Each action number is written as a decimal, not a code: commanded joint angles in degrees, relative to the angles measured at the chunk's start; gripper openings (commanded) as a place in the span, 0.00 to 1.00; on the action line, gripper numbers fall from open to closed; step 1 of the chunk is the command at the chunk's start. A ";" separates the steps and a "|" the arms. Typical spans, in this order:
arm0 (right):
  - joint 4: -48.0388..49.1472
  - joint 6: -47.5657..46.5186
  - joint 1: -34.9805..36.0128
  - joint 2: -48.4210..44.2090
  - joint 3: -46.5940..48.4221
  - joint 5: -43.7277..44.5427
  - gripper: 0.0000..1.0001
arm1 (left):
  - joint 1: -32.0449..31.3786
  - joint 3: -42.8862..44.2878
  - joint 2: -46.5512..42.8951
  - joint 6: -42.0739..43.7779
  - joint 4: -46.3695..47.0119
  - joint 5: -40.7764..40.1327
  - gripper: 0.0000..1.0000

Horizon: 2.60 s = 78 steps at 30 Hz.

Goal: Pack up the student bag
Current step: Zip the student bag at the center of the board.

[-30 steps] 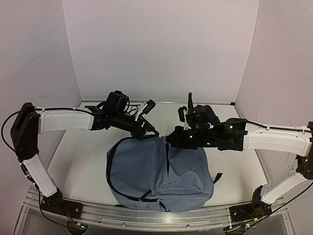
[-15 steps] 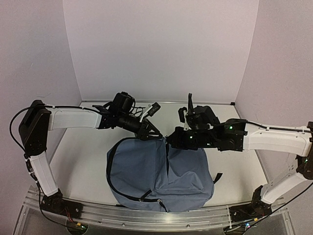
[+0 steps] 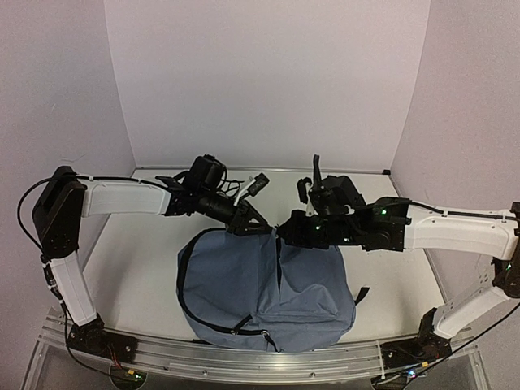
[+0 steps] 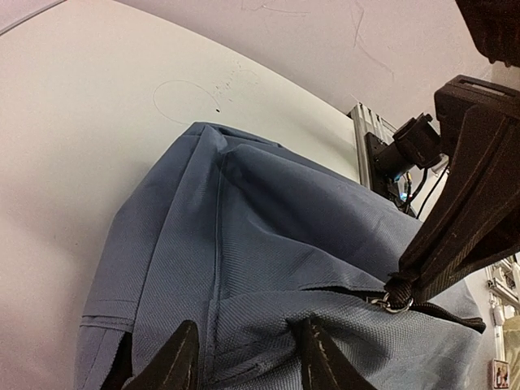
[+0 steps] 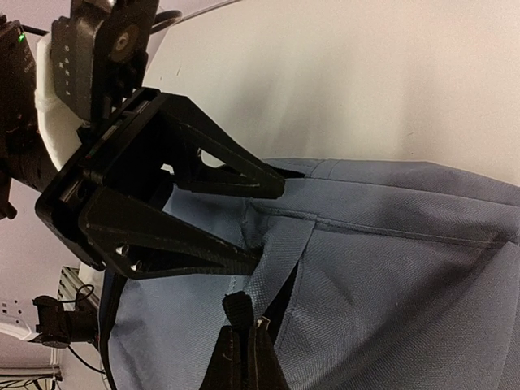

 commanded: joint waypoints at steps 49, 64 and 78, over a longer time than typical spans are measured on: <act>-6.31 4.82 4.93 -12.67 -10.58 -8.06 0.00 | 9.88 -1.18 0.44 -13.21 8.26 -30.70 0.00; -5.13 4.22 4.99 -10.78 -10.67 -2.43 0.21 | 12.69 -0.72 1.17 -16.77 9.15 -28.61 0.00; -3.61 -12.29 -9.12 1.43 2.49 10.13 0.91 | 24.33 6.06 3.95 -22.50 1.60 -28.48 0.01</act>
